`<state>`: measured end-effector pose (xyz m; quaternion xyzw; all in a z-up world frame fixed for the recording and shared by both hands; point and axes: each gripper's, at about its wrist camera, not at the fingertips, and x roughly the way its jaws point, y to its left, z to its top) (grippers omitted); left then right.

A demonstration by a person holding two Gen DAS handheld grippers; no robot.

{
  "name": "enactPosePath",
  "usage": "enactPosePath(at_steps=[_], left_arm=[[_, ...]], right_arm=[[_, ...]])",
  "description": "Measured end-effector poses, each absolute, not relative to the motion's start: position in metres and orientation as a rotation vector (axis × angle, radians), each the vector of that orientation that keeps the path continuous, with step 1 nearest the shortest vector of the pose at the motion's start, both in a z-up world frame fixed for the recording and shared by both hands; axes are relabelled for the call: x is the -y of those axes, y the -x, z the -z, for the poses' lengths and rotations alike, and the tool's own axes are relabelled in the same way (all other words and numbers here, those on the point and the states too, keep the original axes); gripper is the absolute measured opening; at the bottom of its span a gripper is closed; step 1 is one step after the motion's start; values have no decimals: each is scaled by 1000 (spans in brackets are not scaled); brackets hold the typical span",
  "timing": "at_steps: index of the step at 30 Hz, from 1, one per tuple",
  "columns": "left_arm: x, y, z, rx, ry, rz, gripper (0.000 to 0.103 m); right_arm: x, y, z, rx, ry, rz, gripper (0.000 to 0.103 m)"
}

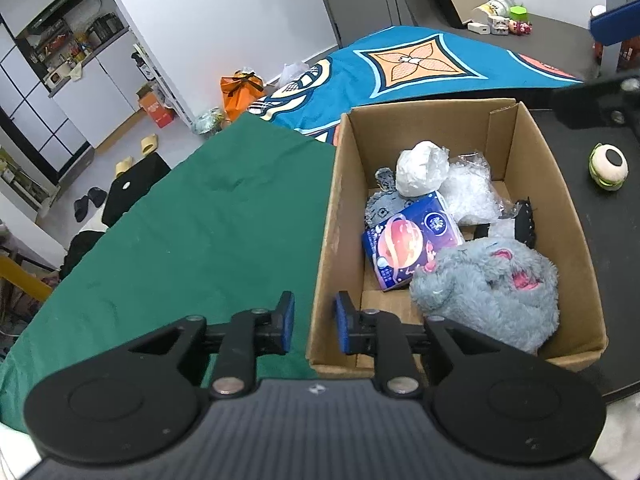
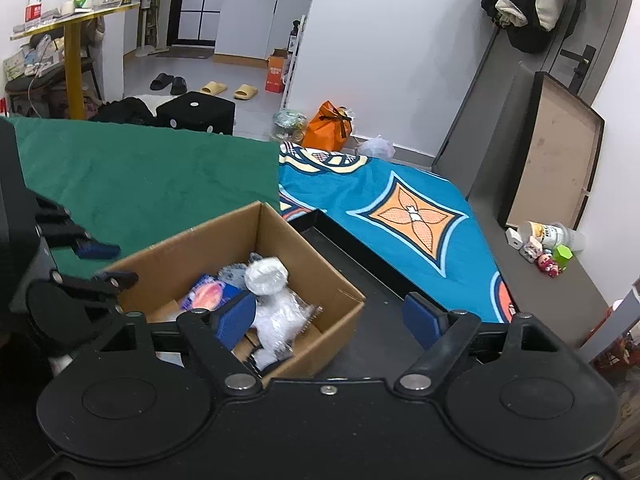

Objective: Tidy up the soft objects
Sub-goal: 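Lower the cloth bundle into the box and open the right tool, then reach the right tool down to the round white-and-green plush and grasp it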

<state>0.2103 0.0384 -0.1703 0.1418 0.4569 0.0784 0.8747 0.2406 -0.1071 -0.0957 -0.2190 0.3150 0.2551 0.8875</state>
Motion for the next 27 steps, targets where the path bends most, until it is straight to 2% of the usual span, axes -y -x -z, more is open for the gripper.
enactPosePath(at_steps=[3, 7, 12, 27], left_arm=[[-36, -209, 169, -940, -318, -185, 31], [-31, -208, 168, -919, -356, -203, 53], [-24, -208, 168, -903, -398, -220, 69], [-8, -207, 170, -889, -507, -268, 79]], right_arm=[[116, -240, 97, -648, 462, -526, 82], [131, -242, 98, -641, 442, -511, 84], [148, -247, 100, -638, 404, -493, 85], [198, -256, 138, -657, 257, -467, 87]])
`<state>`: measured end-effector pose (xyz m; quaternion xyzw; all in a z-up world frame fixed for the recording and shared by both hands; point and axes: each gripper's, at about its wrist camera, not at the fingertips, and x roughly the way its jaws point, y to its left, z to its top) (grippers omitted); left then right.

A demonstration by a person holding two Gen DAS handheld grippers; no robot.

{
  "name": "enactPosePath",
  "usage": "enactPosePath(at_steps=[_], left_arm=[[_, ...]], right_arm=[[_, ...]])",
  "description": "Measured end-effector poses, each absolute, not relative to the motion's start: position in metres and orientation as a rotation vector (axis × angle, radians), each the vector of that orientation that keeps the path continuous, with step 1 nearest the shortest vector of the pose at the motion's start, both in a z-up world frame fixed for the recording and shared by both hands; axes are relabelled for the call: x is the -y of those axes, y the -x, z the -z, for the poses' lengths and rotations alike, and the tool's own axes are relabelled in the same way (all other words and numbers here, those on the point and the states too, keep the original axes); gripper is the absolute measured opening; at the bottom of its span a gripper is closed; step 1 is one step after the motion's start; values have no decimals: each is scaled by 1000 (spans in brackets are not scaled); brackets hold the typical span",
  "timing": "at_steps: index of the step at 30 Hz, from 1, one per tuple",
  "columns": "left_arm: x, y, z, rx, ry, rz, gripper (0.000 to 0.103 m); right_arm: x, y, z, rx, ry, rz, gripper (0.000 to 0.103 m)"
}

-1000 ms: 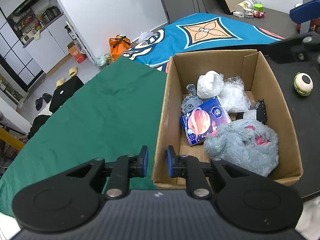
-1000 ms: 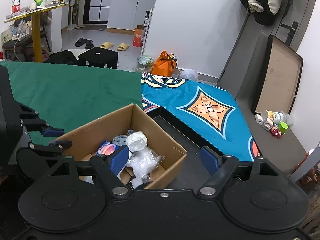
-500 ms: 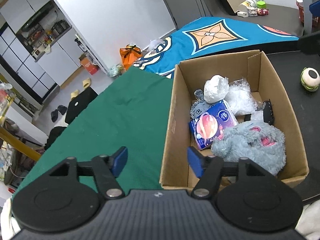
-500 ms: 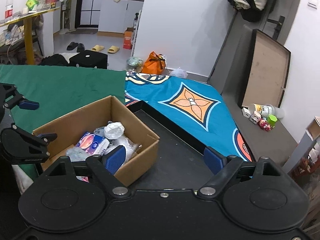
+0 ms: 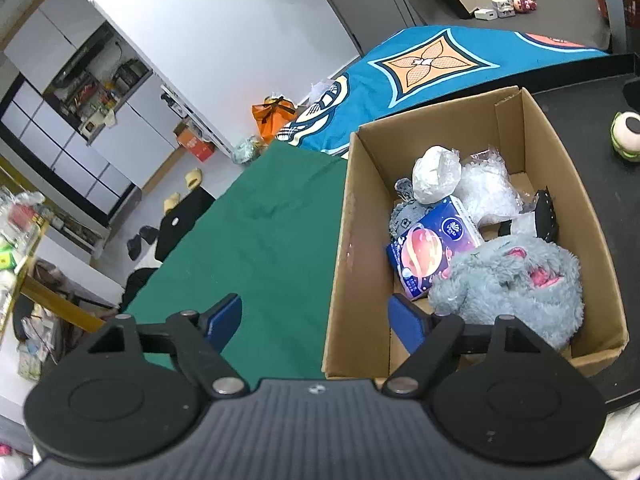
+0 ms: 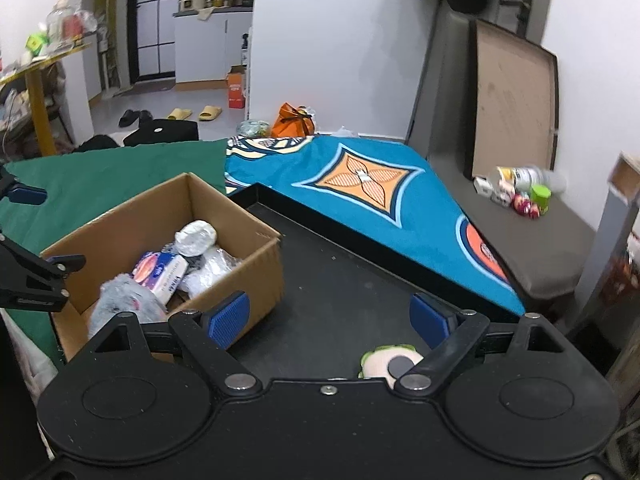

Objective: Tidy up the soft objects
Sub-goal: 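Reach the right tool down to the round white-and-green plush and grasp it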

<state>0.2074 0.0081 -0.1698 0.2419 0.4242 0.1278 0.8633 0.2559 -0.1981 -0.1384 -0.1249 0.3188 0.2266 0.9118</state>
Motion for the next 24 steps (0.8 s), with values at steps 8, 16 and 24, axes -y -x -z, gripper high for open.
enactPosePath(at_steps=[8, 16, 24], left_arm=[[1, -212, 171, -893, -555, -297, 80], [11, -218, 174, -893, -604, -330, 81], [20, -225, 178, -896, -647, -349, 81]], right_arm=[[221, -268, 152, -676, 166, -445, 87], [236, -278, 178, -721, 131, -457, 87], [242, -296, 207, -766, 106, -448, 87]])
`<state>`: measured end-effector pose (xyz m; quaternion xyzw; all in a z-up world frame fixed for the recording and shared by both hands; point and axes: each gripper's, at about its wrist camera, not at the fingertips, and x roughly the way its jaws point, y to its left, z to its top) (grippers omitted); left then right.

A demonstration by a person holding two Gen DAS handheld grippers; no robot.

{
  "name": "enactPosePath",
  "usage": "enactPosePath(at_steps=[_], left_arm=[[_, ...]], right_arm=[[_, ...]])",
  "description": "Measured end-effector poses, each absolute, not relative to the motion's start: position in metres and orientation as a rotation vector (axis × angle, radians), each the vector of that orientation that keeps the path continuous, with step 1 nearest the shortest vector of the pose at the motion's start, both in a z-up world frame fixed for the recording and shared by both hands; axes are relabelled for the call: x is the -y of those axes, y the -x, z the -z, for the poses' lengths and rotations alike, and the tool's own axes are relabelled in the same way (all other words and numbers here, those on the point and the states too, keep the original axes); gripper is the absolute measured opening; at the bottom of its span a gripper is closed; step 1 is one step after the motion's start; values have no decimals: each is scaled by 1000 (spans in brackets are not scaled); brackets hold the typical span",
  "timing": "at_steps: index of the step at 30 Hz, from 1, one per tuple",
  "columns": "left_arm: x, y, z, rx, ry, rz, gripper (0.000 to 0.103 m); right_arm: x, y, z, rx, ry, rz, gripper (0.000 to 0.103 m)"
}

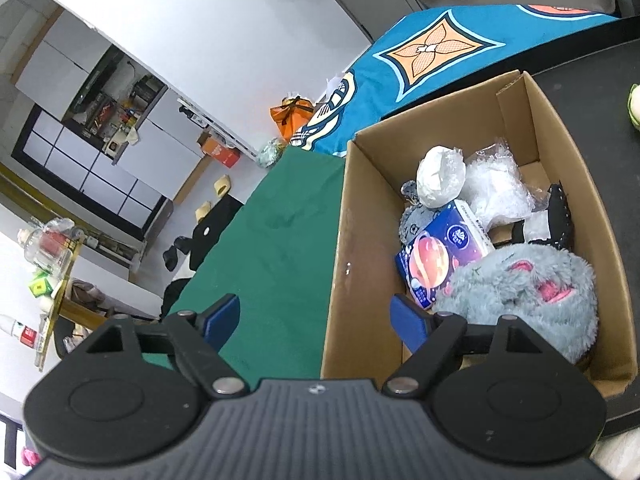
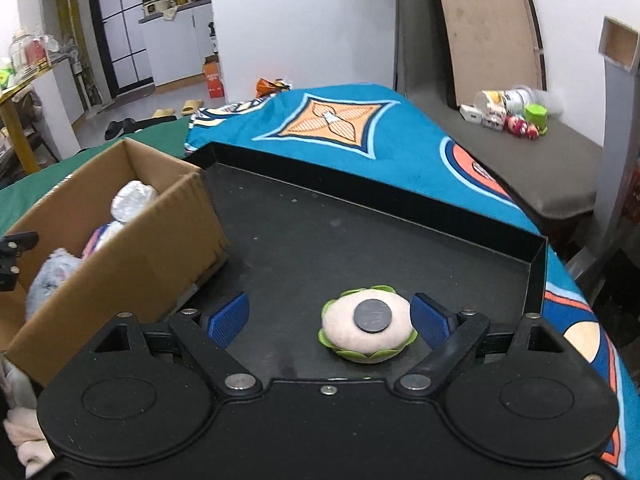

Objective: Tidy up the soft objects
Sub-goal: 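Reach the right tool down to the round white-and-green plush and grasp it, then carry the round plush with the right tool into the box and release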

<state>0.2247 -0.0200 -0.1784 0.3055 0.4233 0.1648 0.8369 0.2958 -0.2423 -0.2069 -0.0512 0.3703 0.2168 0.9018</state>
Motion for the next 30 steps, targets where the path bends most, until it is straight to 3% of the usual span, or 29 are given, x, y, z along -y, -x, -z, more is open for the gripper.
enactPosePath(at_steps=[19, 21, 24, 30], left_arm=[[24, -237, 189, -925, -671, -355, 81], [24, -237, 189, -924, -670, -356, 81], [23, -236, 188, -919, -664, -353, 81], [21, -234, 186, -919, -641, -344, 81]], right_arm=[[249, -322, 244, -871, 80, -415, 86], [248, -321, 244, -877, 87, -414, 82], [248, -320, 241, -875, 97, -408, 60], [251, -315, 238, -881, 129, -378, 56]])
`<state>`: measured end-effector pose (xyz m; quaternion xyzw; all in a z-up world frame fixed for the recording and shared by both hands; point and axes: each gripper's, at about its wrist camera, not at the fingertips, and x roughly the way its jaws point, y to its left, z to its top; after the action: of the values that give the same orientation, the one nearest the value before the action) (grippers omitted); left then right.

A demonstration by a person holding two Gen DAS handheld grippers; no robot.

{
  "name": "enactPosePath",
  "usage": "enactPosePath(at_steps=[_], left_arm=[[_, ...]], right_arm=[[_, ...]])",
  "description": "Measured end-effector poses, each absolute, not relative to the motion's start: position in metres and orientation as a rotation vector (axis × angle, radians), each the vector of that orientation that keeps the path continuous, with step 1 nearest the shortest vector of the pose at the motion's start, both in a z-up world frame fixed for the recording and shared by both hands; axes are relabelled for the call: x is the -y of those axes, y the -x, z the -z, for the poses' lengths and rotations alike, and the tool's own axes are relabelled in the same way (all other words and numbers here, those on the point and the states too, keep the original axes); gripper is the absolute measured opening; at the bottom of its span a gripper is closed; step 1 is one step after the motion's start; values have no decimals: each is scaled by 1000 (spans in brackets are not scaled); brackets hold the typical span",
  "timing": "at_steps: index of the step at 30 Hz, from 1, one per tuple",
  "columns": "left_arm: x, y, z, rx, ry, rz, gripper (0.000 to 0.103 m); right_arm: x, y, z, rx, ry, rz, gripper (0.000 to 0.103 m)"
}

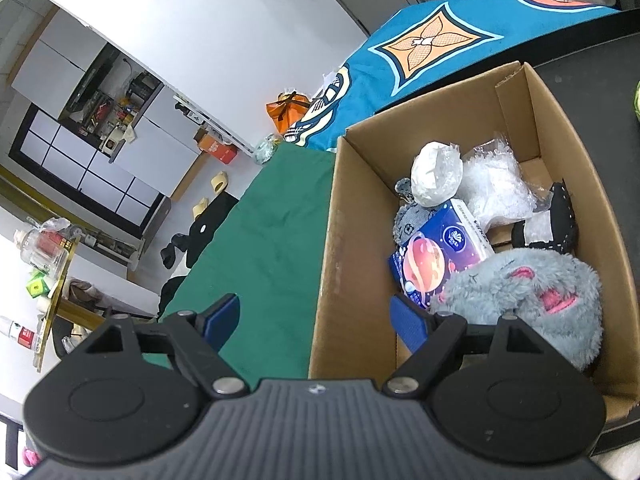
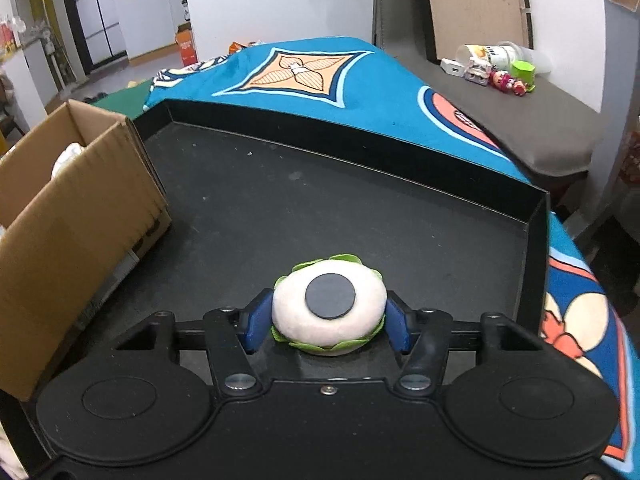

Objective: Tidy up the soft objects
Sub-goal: 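Carry the round plush with the right tool into the box and release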

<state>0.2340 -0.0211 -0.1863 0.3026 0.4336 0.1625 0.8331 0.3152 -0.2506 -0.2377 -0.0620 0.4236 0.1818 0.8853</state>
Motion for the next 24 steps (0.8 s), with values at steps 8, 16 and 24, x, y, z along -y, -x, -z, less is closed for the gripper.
enactPosePath(at_steps=[8, 16, 24], left_arm=[[16, -230, 179, -928, -592, -306, 81], [-11, -222, 151, -963, -390, -226, 81], [-24, -213, 137, -950, -356, -166, 81]], right_arm=[[261, -300, 222, -886, 113, -306, 56], [255, -279, 185, -834, 149, -283, 56], [228, -258, 143, -767, 180, -309, 56]])
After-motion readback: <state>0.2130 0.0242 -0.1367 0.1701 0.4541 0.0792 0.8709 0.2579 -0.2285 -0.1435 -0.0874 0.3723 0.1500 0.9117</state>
